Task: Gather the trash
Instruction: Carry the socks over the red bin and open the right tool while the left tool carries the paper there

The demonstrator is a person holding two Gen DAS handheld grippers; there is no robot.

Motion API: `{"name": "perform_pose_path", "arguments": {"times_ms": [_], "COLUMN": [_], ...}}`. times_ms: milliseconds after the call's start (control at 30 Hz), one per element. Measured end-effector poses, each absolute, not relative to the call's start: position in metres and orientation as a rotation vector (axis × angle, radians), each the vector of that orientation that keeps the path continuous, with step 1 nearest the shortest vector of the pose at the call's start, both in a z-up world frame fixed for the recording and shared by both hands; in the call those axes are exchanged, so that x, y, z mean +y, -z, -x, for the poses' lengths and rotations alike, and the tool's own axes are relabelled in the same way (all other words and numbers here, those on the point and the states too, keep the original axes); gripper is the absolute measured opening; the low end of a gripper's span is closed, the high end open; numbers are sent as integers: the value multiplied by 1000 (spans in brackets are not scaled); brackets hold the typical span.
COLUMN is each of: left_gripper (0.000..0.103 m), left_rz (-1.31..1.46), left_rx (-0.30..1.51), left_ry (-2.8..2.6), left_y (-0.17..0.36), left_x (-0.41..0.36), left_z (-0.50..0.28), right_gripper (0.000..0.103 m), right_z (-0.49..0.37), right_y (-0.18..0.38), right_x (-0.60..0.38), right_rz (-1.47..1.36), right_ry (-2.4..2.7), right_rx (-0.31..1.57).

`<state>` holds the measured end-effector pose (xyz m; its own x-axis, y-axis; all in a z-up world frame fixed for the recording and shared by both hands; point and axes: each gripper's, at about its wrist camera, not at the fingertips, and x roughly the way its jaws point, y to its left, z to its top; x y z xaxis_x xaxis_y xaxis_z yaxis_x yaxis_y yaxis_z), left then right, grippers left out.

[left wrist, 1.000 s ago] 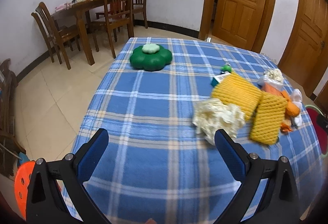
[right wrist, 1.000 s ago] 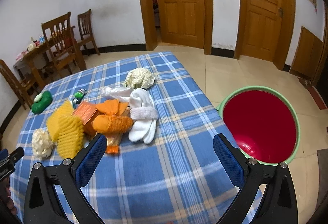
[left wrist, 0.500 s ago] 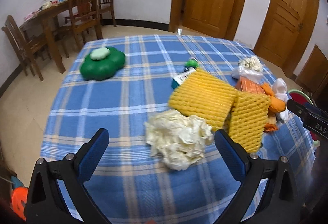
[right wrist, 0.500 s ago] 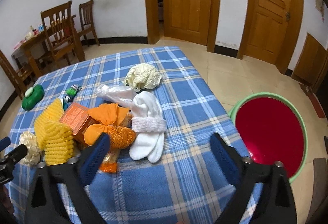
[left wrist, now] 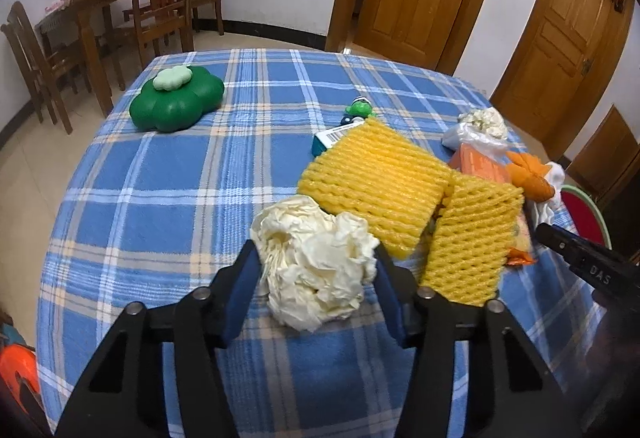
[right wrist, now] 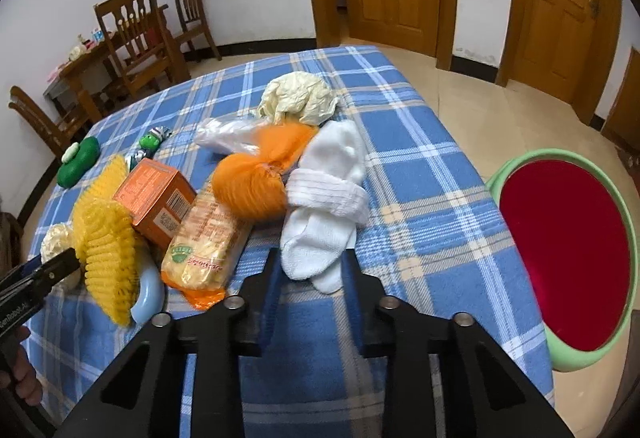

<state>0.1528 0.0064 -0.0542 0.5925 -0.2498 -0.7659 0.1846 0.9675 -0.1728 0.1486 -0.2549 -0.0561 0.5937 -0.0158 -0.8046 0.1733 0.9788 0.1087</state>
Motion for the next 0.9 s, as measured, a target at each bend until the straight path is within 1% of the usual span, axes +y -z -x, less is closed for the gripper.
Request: {"name": "perform_pose_path", "arguments": {"times_ms": [33,133,233,567,767,900], "left_gripper": [50,47,46,46,46,46], "left_rz": [86,105,113,66,40,-8], "left_rx": [899,895,878,794,796,783], "left_ry": [254,260,270,313,419,507], "left_y": [53,49,41,1,-16,-27], "left_x": [7,7,6,-17,-59,-102], "left_z": [-151,-145,-137,-103,-90,-82], "right_gripper": [19,12,9,8,8,8], "right_z": [-148,-145,-135,-91,-64,-47], "right_y": [55,51,43,5,-15,-24], "right_x": [-257,-257,-253,-257,-284,-309], "right_rz": [-190,-169,-154,-168,-214,-232], "right_ry": [104,94,67,9,46,99], "right_rx": [927,902,866,757,695,647]}}
